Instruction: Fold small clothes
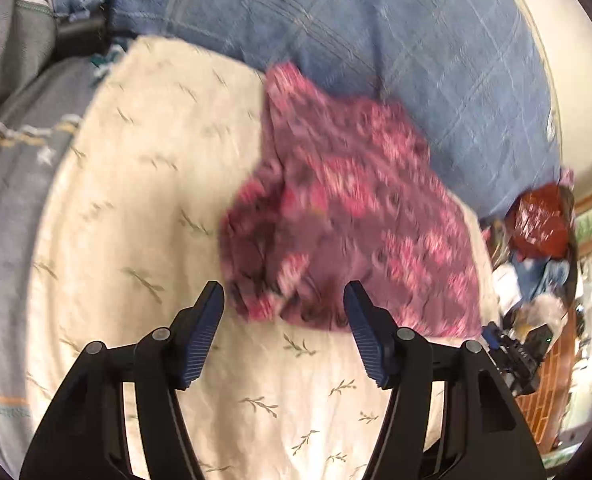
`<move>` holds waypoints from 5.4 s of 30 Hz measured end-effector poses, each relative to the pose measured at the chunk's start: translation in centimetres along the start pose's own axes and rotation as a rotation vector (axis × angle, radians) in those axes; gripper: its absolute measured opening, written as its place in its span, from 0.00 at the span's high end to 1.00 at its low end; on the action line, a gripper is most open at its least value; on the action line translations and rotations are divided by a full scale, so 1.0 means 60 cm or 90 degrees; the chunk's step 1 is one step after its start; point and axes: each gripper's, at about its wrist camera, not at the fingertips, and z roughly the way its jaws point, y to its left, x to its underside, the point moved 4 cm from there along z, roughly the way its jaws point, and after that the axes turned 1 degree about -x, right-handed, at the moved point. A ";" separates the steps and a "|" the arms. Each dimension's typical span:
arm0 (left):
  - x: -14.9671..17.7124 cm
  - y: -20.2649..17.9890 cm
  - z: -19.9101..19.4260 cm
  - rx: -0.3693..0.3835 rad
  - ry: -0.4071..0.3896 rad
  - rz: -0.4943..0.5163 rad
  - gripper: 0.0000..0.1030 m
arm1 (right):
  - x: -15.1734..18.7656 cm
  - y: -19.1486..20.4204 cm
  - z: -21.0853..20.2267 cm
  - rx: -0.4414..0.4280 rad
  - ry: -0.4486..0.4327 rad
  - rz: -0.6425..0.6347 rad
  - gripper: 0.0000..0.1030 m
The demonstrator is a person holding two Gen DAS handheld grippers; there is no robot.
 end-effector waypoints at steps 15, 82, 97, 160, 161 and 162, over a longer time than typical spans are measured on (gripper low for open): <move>-0.038 0.040 -0.020 -0.010 -0.065 -0.088 0.97 | -0.026 0.067 -0.002 -0.146 -0.057 0.024 0.92; -0.017 -0.144 0.132 -0.185 -0.086 0.070 0.07 | -0.012 0.101 0.130 -0.018 -0.108 -0.137 0.60; 0.012 -0.098 0.039 -0.026 -0.018 -0.003 0.06 | 0.000 0.161 0.148 0.143 -0.068 -0.248 0.46; -0.196 -0.248 0.045 0.015 0.045 0.061 0.91 | 0.170 0.495 0.128 -0.043 -0.111 -0.603 0.91; -0.191 -0.268 0.048 0.013 0.044 0.071 0.91 | 0.163 0.480 0.117 -0.043 -0.111 -0.585 0.91; -0.186 -0.291 0.051 0.010 0.042 0.082 0.91 | 0.156 0.468 0.107 -0.044 -0.112 -0.570 0.91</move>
